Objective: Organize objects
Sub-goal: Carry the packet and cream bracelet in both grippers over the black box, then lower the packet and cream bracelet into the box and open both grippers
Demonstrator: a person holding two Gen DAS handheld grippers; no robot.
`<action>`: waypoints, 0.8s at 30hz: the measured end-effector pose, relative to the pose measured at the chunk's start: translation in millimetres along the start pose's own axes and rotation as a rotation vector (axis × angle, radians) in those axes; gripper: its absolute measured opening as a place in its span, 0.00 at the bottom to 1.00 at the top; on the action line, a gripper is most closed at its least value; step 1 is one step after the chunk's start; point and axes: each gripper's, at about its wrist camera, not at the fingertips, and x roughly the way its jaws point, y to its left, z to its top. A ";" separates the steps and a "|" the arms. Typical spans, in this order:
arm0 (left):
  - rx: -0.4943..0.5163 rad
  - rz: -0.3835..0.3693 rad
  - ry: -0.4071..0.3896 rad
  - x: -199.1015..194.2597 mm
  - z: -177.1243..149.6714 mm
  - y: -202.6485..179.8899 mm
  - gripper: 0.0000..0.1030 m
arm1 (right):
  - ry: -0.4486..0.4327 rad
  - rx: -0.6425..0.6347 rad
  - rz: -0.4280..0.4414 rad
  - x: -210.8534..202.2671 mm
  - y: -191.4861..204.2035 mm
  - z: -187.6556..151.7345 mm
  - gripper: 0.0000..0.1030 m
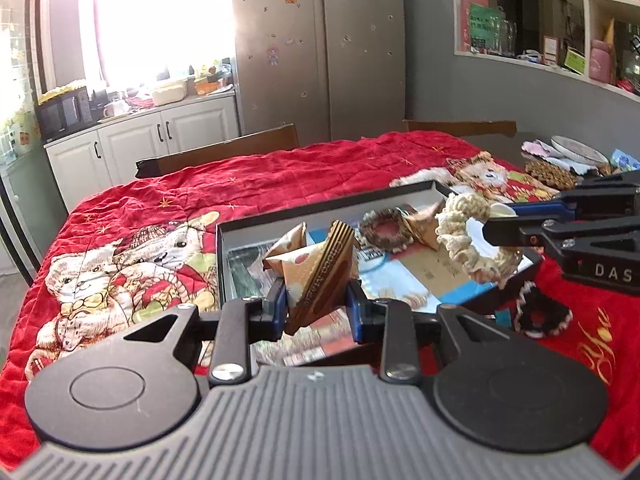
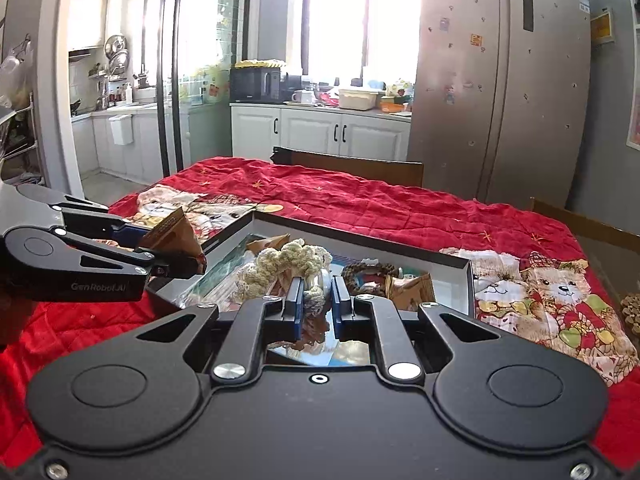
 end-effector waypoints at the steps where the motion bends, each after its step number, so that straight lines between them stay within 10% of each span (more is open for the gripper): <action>1: -0.002 0.004 -0.001 2.2 1.5 0.0 0.33 | 0.001 0.003 -0.004 3.2 -0.6 1.3 0.13; 24: -0.051 0.053 0.058 69.6 -2.0 2.1 0.33 | 0.064 0.124 -0.031 86.6 -29.2 -2.8 0.13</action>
